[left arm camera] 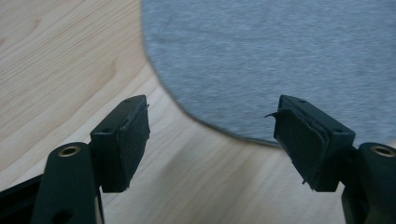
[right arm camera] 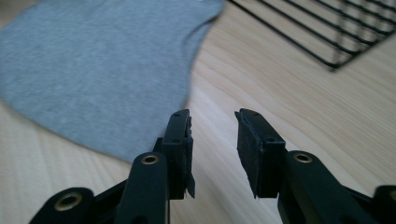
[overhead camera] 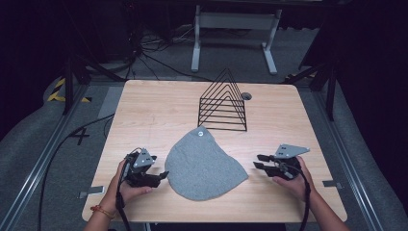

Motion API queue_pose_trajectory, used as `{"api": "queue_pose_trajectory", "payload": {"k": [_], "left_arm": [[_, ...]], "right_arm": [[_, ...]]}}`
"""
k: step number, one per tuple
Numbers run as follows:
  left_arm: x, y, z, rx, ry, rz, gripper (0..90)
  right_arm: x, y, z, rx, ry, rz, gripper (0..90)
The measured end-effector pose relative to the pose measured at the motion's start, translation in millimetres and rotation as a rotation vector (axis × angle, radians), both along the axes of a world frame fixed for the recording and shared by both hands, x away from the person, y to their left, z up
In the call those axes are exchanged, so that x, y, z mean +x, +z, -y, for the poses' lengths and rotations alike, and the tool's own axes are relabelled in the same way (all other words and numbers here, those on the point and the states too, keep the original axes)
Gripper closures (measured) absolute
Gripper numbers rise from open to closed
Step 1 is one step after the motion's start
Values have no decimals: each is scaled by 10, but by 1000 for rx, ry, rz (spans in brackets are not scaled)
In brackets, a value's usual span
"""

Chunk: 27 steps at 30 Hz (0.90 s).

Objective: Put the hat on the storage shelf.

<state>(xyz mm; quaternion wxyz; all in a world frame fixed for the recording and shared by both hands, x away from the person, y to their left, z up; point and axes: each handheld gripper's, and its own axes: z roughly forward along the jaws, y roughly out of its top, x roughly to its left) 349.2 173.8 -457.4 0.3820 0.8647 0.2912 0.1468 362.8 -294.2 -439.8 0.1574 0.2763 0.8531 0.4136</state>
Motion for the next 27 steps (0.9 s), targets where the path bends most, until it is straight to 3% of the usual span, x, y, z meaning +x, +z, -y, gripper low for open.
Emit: {"api": "queue_pose_trajectory", "payload": {"k": [6, 13, 19, 27], "left_arm": [[-94, -9, 199, 17, -23, -17, 275], [-103, -82, 297, 36, -18, -18, 273], [-87, -136, 333, 68, -4, -9, 270], [-10, -165, 318, 52, 25, -25, 239]], "right_arm": [[-45, -56, -379, -33, 126, -8, 718], [-53, -127, -570, -56, 207, -32, 758], [-61, -203, -642, -117, 236, -52, 768], [-68, -223, -615, -87, 235, -88, 778]]}}
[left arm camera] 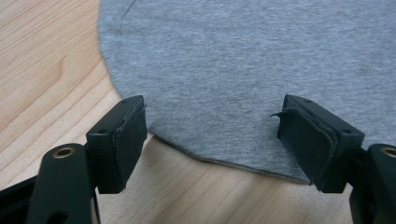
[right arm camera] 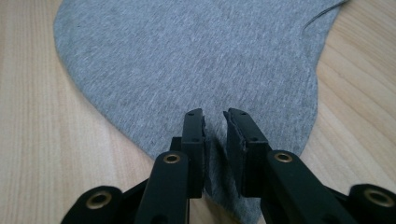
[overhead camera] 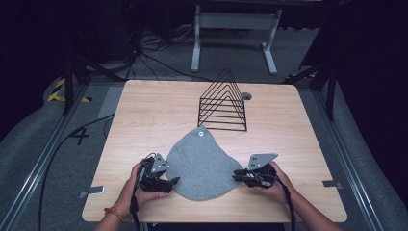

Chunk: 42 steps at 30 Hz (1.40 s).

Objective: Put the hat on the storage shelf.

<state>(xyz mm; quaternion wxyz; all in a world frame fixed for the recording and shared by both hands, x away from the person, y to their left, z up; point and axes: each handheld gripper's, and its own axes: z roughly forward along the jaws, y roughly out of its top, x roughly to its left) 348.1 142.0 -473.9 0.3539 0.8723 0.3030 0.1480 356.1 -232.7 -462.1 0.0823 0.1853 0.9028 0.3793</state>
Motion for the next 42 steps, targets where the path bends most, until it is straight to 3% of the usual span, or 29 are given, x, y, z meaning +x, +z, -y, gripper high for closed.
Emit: {"api": "queue_pose_trajectory", "payload": {"k": [7, 13, 17, 23, 27, 29, 31, 34, 38, 42], "left_arm": [[83, -4, -12, -1, 24, 14, 238], [214, -5, 2, 0, 15, 27, 239], [311, -12, 28, -21, 16, 3, 245], [469, -9, 128, -27, 15, 4, 253], [511, 25, 211, -1, 29, 27, 292], [465, 59, 224, -8, 10, 28, 289], [385, 108, 224, -32, -2, 20, 290], [223, 177, 284, -42, -30, 14, 296], [-13, 231, 538, -45, -112, 21, 312], [-180, 233, 809, -57, -200, 14, 326]], "right_arm": [[-166, 16, -11, -7, 48, -48, 763], [-313, 29, -80, -24, 80, -61, 754], [-364, 34, -123, -29, 97, -70, 748], [-451, 29, -205, -22, 132, -87, 728], [-520, 37, -322, -33, 175, -86, 647], [-524, 69, -347, -46, 169, -55, 630], [-461, 150, -287, 4, 149, -37, 625], [-285, 286, -134, 44, 62, 12, 661], [61, 356, -35, 0, -38, 93, 700], [479, 333, -47, -25, -113, 110, 717]]}}
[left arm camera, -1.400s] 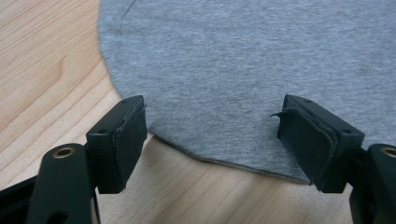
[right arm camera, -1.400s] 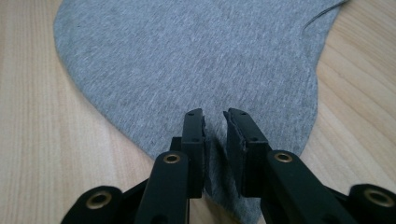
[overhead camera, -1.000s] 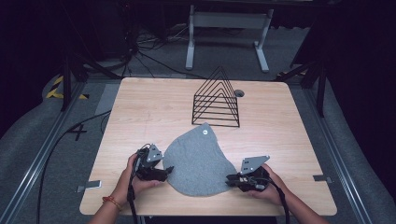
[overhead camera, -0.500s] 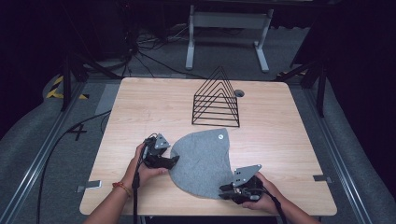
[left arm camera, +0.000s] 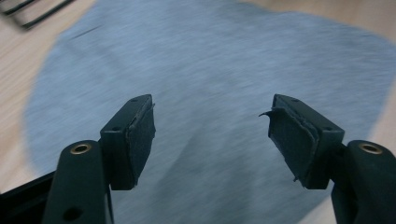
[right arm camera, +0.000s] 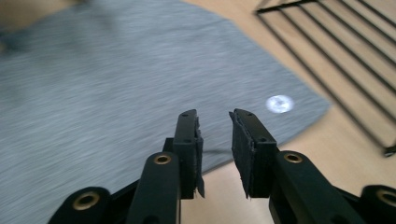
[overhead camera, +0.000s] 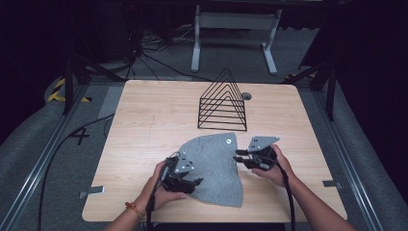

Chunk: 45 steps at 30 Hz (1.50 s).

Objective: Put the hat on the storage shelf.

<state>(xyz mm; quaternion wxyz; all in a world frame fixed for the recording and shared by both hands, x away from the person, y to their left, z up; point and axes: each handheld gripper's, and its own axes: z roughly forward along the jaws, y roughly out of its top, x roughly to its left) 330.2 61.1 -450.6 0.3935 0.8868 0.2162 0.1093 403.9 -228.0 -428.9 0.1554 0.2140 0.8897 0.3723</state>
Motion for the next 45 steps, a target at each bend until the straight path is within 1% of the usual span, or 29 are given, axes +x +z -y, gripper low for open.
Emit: {"api": "queue_pose_trajectory", "payload": {"k": [3, 4, 6, 7, 8, 9, 11, 13, 14, 15, 16, 17, 20, 25, 27, 28, 29, 31, 33, 34, 35, 37, 38, 39, 40, 41, 42, 44, 45], "left_arm": [[-70, -39, 158, -4, -59, -24, 333], [-85, -59, 201, -1, -76, -24, 335], [-109, -101, 263, 22, -103, -34, 337], [-114, -125, 281, 32, -111, -26, 347], [-112, -151, 288, 44, -122, -27, 355], [-100, -176, 287, 64, -133, -36, 356], [-75, -198, 243, 49, -124, -44, 356], [-58, -189, 192, 66, -104, -29, 339], [-43, -188, 144, 65, -85, -39, 338], [-27, -191, 111, 61, -74, -48, 338], [-11, -197, 70, 49, -55, -59, 338], [12, -197, 29, 51, -40, -49, 339], [89, -190, -78, 65, 12, -50, 315], [288, -192, -288, 59, 89, -61, 307], [353, -192, -329, 54, 106, -68, 305], [370, -187, -337, 58, 113, -68, 308], [392, -185, -341, 61, 120, -59, 309], [437, -176, -350, 73, 130, -54, 309], [493, -175, -358, 75, 148, -73, 284], [525, -176, -365, 69, 147, -79, 277], [553, -172, -377, 77, 141, -80, 274], [593, -161, -407, 86, 160, -68, 268], [611, -158, -426, 76, 167, -89, 275], [625, -161, -449, 55, 189, -106, 284], [652, -163, -484, 43, 188, -112, 283], [673, -165, -511, 29, 200, -121, 280], [692, -161, -538, 18, 213, -138, 278], [743, -137, -590, 5, 235, -157, 278], [765, -131, -603, -2, 245, -149, 278]], "right_arm": [[254, -20, -52, -7, -34, -1, 710], [323, -27, -67, -1, -39, 1, 704], [445, -57, -93, 1, -60, -4, 704], [497, -82, -106, 5, -61, -14, 706], [532, -111, -129, -4, -66, -17, 711], [559, -143, -153, -26, -69, -11, 723], [594, -211, -201, -66, -68, -12, 730], [605, -260, -223, -89, -67, -12, 741], [607, -262, -213, -80, -69, -16, 737], [605, -256, -200, -85, -67, -17, 738], [602, -246, -190, -108, -68, -5, 737], [589, -242, -180, -120, -69, -3, 738], [506, -216, -107, -135, -72, -32, 739], [248, -167, 49, -162, -63, -104, 715], [129, -154, 94, -165, -54, -136, 689], [40, -154, 109, -169, -44, -138, 688], [-19, -155, 113, -166, -38, -141, 689], [-169, -163, 122, -151, -24, -161, 688], [-313, -165, 125, -143, -3, -175, 688], [-396, -166, 123, -139, 3, -186, 680], [-454, -161, 123, -141, 13, -195, 669], [-543, -159, 116, -139, 22, -218, 635], [-596, -152, 104, -155, 31, -211, 623], [-616, -148, 96, -160, 35, -207, 602], [-632, -134, 91, -162, 33, -196, 582], [-622, -115, 93, -154, 23, -172, 566], [-586, -90, 103, -146, 1, -145, 566], [-448, -26, 151, -96, -35, -129, 557], [-362, 3, 176, -79, -55, -108, 545]]}}
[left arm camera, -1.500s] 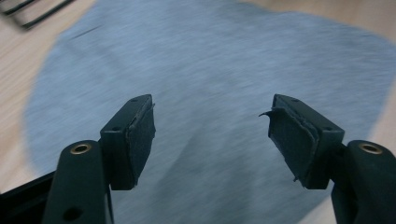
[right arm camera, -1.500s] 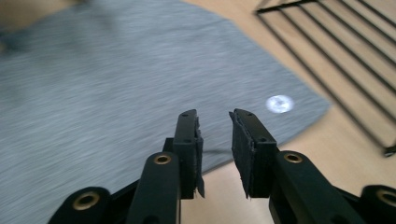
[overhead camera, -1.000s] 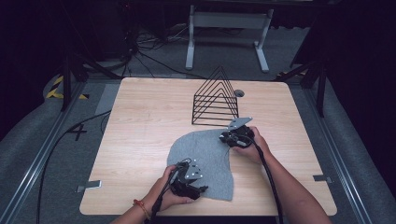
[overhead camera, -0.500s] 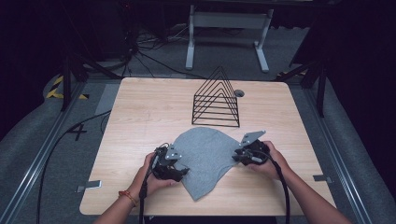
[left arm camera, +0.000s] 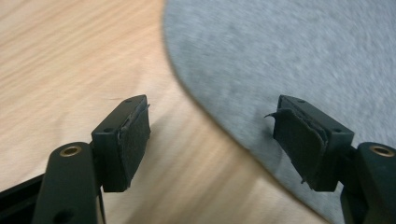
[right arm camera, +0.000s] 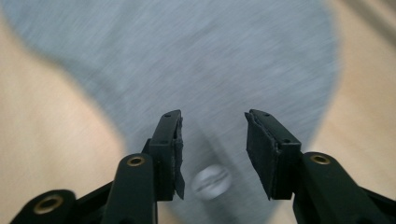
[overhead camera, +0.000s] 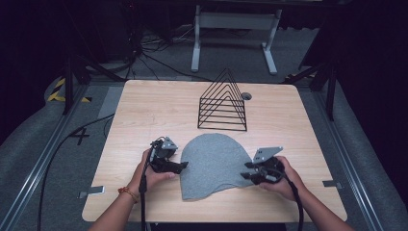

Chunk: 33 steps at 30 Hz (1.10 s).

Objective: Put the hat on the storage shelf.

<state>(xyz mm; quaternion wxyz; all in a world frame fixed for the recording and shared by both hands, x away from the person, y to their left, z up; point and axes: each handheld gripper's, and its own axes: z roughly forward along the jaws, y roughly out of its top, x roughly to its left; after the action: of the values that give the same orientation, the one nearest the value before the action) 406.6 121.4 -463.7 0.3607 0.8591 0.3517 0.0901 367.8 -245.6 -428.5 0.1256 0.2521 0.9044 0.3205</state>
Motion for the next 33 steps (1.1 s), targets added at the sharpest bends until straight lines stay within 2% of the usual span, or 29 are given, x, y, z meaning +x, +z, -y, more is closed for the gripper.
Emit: {"api": "queue_pose_trajectory", "payload": {"k": [2, 4, 6, 7, 8, 10, 14, 15, 16, 21, 24, 25, 26, 27, 28, 29, 30, 31, 32, 33], "left_arm": [[47, -2, 3, -9, 14, -14, 278], [104, -15, 27, -1, 13, -14, 279], [145, -28, 60, 4, 10, -22, 276], [155, -47, 87, -16, 13, -10, 270], [164, -42, 105, -11, 9, -14, 270], [174, -34, 147, 4, 12, -15, 270], [187, -36, 226, 62, 14, 26, 271], [192, -43, 244, 53, 22, 29, 270], [199, -45, 248, 55, 22, 31, 266], [248, -29, 274, 64, 28, 12, 263], [257, -10, 278, 81, 13, 9, 280], [256, -8, 280, 78, 4, 16, 310], [258, 18, 268, 87, -22, -7, 350], [247, 4, 285, 77, -14, 19, 385], [241, 8, 287, 75, -18, 16, 438], [238, 30, 276, 79, -40, -9, 485], [227, 15, 290, 68, -22, 14, 530], [223, 14, 293, 63, -22, 14, 552], [221, 14, 294, 59, -20, 10, 594], [225, 21, 292, 62, -21, 3, 599]], "right_arm": [[191, 21, 37, -8, -52, 40, 535], [398, -20, 61, -1, -99, 22, 514], [562, -84, 53, -17, -108, 19, 497], [637, -117, 49, -17, -115, 7, 495], [706, -149, 47, -11, -129, -1, 493], [821, -196, 37, 6, -153, -16, 479], [983, -220, 14, 31, -188, -50, 449], [1011, -224, 12, 46, -190, -64, 453], [1028, -224, -1, 63, -192, -92, 452], [961, -203, -135, 5, -119, -96, 444], [906, -199, -218, -12, -105, -87, 515], [895, -196, -229, -13, -109, -89, 536], [888, -193, -235, -13, -111, -90, 555], [880, -190, -239, -15, -115, -94, 581], [870, -183, -239, -13, -131, -104, 623], [864, -179, -237, -12, -139, -110, 685], [855, -172, -233, -6, -147, -124, 724], [844, -171, -232, 0, -163, -134, 765], [831, -173, -231, 13, -169, -147, 786], [824, -176, -235, 12, -176, -145, 789]]}}
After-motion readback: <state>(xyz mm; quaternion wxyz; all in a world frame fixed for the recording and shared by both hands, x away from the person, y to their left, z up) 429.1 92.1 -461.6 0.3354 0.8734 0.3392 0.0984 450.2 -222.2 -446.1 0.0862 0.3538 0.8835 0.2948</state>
